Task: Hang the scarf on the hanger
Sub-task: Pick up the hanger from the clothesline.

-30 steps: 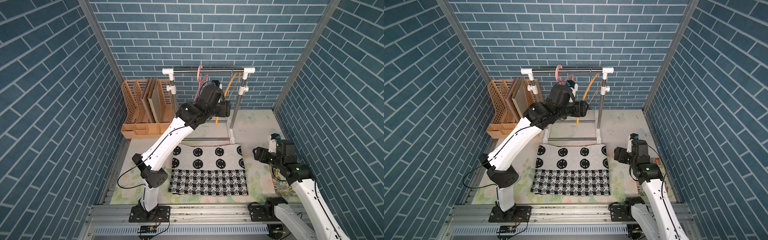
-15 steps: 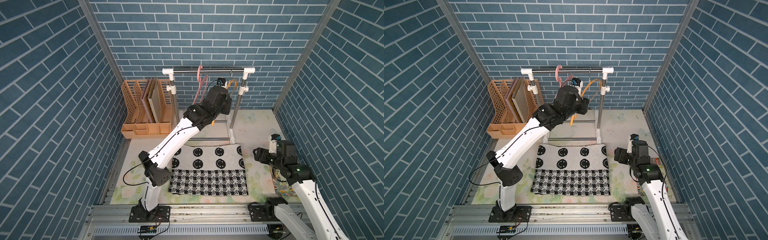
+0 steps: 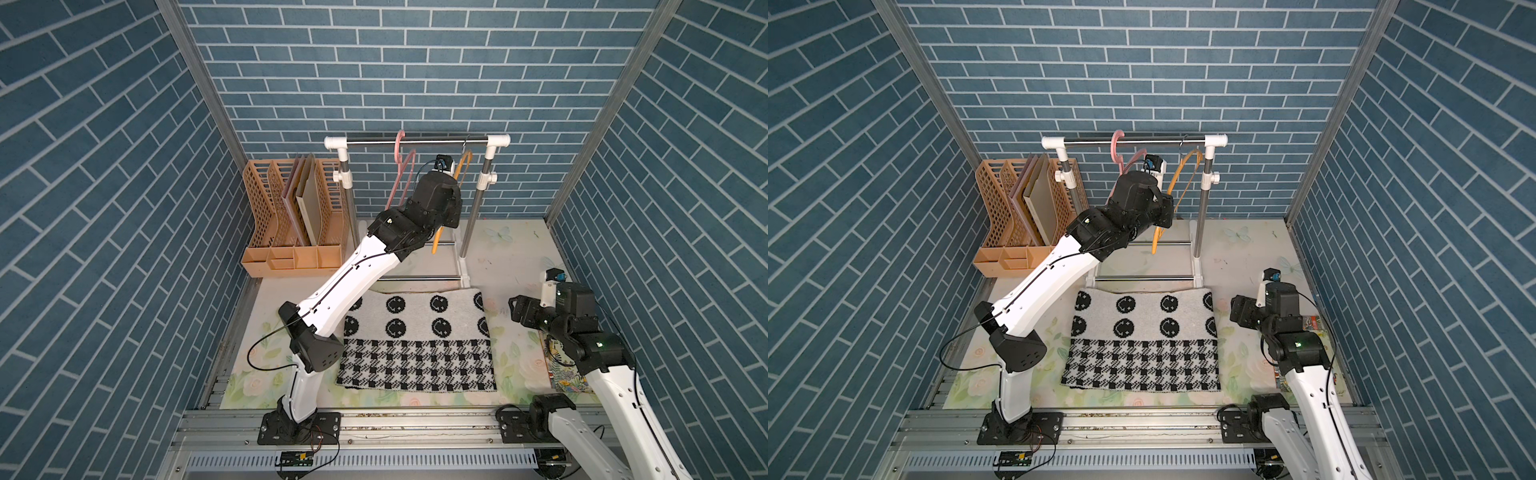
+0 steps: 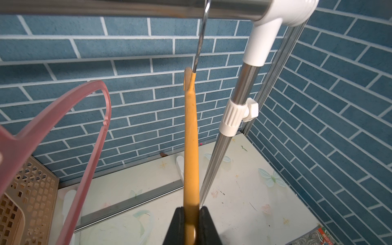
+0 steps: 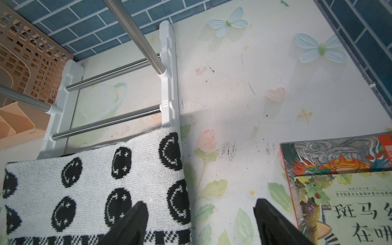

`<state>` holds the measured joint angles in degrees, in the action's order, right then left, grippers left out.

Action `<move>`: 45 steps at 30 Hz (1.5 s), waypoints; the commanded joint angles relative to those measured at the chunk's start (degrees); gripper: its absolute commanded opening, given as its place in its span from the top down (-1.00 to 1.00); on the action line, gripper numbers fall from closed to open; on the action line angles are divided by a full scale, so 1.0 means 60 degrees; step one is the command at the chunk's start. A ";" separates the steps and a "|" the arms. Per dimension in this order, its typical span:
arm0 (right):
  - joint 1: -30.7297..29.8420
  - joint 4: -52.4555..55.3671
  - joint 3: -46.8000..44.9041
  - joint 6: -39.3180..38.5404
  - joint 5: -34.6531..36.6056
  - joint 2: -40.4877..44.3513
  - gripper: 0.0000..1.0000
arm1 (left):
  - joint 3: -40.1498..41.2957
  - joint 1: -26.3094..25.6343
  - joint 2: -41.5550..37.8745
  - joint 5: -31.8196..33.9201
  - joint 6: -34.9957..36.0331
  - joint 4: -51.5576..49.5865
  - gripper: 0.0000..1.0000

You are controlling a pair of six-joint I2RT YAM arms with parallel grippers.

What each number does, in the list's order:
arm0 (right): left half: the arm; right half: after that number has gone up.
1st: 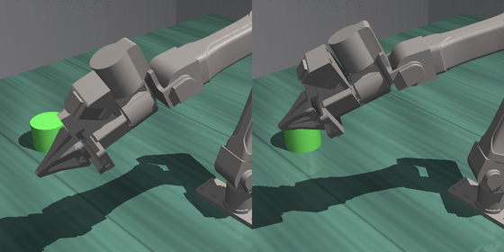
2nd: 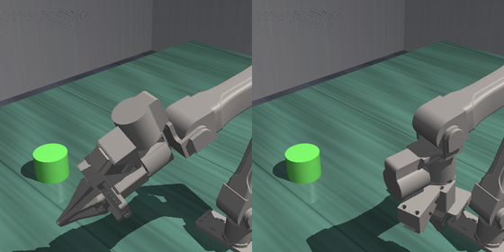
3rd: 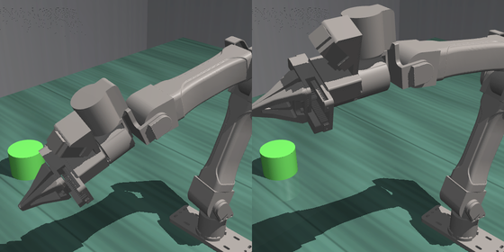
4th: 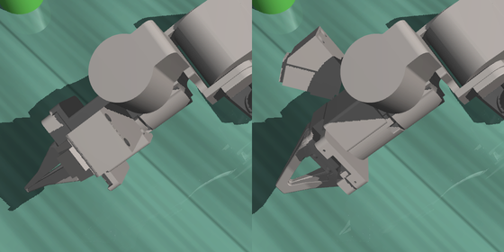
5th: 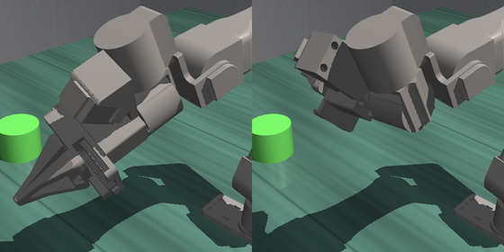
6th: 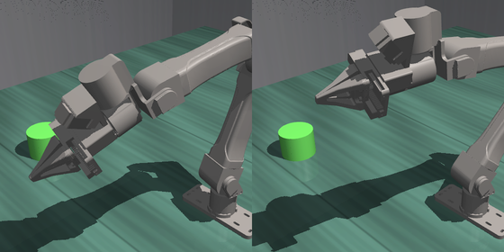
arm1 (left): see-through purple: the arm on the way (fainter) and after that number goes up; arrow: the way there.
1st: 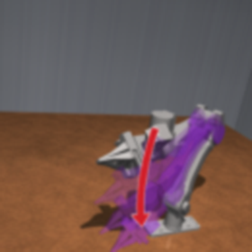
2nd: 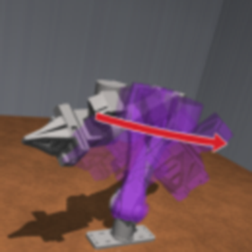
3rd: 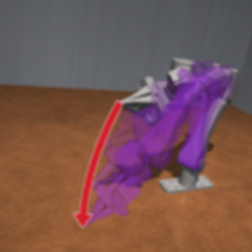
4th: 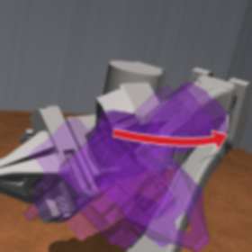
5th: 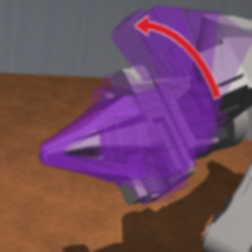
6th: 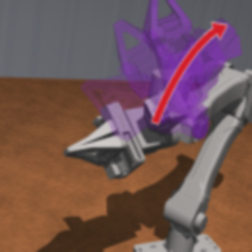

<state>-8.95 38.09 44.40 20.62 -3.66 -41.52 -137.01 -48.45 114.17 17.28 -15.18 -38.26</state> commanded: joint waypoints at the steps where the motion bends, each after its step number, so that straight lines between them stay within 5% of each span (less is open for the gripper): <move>1: -0.0032 -0.0101 -0.0065 0.0019 0.0153 0.0092 -0.67 | -0.0065 -0.0099 -0.0272 0.0003 0.0015 0.0088 1.00; 7: -0.0035 -0.0108 -0.0076 0.0033 0.0201 0.0157 -0.69 | 0.0437 -0.0250 -0.0670 -0.0084 0.0180 0.0807 1.00; 13: -0.0032 -0.0177 -0.0105 -0.0097 0.0251 0.0298 -0.71 | 0.3107 -0.0422 -0.2373 0.0318 0.0435 0.3885 1.00; 25: -0.0021 -0.0247 -0.0166 -0.0053 0.0100 0.0327 -0.70 | 0.3325 -0.0540 -0.2877 0.1180 0.0512 0.4050 1.00; 31: -0.0032 -0.0285 -0.0179 -0.0017 0.0087 0.0372 -0.70 | 0.5090 -0.1158 -0.4486 0.1772 0.0125 0.4142 1.00; 45: -0.0032 -0.0744 -0.0650 0.0531 -0.0062 0.1165 -0.66 | 1.1711 -0.3620 -0.9426 0.3622 -0.3970 0.4663 1.00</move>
<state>-8.95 35.83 41.56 21.54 -3.70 -36.10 -71.88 -68.36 59.37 35.03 -30.48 -12.27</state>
